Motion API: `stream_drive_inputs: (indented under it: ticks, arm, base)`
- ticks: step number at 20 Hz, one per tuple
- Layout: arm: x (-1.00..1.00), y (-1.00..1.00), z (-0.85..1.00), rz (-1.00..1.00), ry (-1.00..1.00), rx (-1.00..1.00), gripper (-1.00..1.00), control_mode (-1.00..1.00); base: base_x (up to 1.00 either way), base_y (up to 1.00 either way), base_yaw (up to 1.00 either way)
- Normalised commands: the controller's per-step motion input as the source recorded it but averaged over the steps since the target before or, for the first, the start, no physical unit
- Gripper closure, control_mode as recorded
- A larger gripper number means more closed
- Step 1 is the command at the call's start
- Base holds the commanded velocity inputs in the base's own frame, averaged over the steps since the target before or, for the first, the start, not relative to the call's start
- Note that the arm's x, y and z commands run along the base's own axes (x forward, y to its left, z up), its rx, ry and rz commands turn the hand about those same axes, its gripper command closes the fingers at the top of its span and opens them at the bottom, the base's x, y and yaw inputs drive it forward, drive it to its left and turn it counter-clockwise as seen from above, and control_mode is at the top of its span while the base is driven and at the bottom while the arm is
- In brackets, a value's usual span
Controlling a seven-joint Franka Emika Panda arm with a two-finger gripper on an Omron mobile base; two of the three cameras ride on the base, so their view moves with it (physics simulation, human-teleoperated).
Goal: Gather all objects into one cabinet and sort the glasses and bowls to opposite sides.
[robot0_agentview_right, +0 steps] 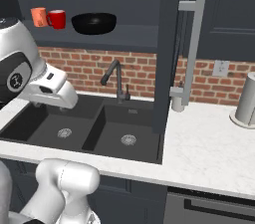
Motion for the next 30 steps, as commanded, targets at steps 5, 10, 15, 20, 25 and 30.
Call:
stream_drive_inputs:
  ticks: [5,10,15,20,25,30]
  arm:
    - [0.0,-0.31,-0.28,0.04,-0.01,0.0,-1.0,-1.0]
    - [0.0,-0.13,-0.26,0.06,-0.06,0.0,-1.0,-1.0]
    - [0.02,0.0,-0.17,0.04,-0.01,0.0,-1.0,-1.0]
    - [0.01,0.0,-0.05,0.0,0.0,0.0,-1.0,-1.0]
    - [0.0,0.04,0.0,0.0,0.0,0.0,-1.0,-1.0]
    - [0.0,0.01,0.0,0.0,0.0,0.0,-1.0,1.0]
  base:
    - [0.0,0.0,0.0]
    - [0.0,0.0,0.0]
    - [0.0,0.0,0.0]
    - [0.0,0.0,0.0]
    - [0.0,0.0,0.0]
    - [-0.21,0.03,0.0]
